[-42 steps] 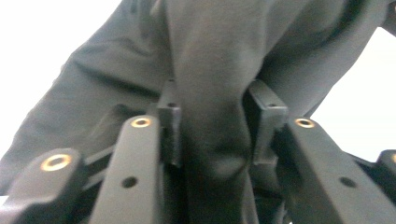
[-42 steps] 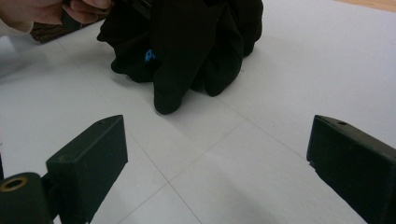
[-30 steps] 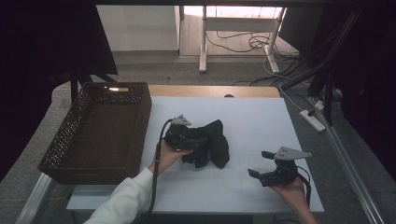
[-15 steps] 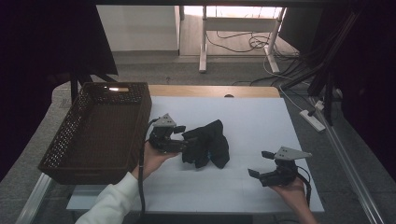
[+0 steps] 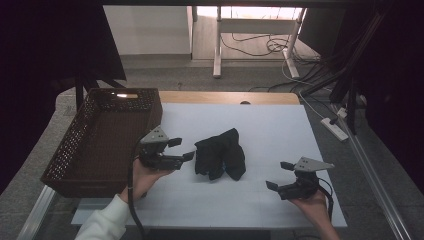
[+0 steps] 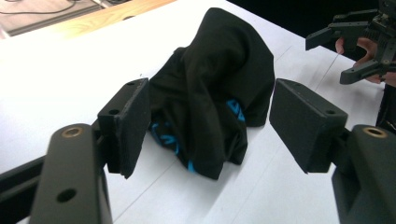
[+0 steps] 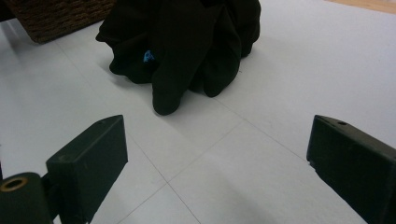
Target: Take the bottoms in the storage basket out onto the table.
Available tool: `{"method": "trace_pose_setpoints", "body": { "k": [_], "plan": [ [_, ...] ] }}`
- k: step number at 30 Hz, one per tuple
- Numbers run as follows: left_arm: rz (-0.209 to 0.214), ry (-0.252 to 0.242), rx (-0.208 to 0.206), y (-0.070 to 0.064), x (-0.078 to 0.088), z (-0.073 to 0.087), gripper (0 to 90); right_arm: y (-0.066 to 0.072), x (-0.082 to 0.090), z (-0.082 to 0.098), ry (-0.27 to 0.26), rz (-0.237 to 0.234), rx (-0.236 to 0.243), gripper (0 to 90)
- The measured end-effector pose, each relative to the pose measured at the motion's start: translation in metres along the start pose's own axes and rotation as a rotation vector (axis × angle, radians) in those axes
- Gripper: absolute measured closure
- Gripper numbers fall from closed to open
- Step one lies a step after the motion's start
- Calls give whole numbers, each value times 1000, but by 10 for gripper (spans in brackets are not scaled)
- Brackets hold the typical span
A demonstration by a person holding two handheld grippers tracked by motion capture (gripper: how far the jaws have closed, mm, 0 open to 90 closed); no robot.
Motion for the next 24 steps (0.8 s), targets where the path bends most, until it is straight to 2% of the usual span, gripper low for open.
{"method": "trace_pose_setpoints", "body": {
  "k": [10,19,24],
  "plan": [
    [-79,-1,5,-3,43,26,279,1,0,0,-4,1,6,51],
    [-149,-6,69,6,77,57,253,3,1,-1,-17,3,22,51],
    [-183,4,95,11,87,71,239,3,1,-1,-14,5,24,51]
  ]
}}
Point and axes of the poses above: each handheld gripper's, and its own axes: x roughly backward along the jaws, z roughly out of its underside, y roughly to its left, the point moved 2 cm from there along -x, roughly forward along the jaws, and after that the axes turned 1 degree about -y, right-handed, at the moved point
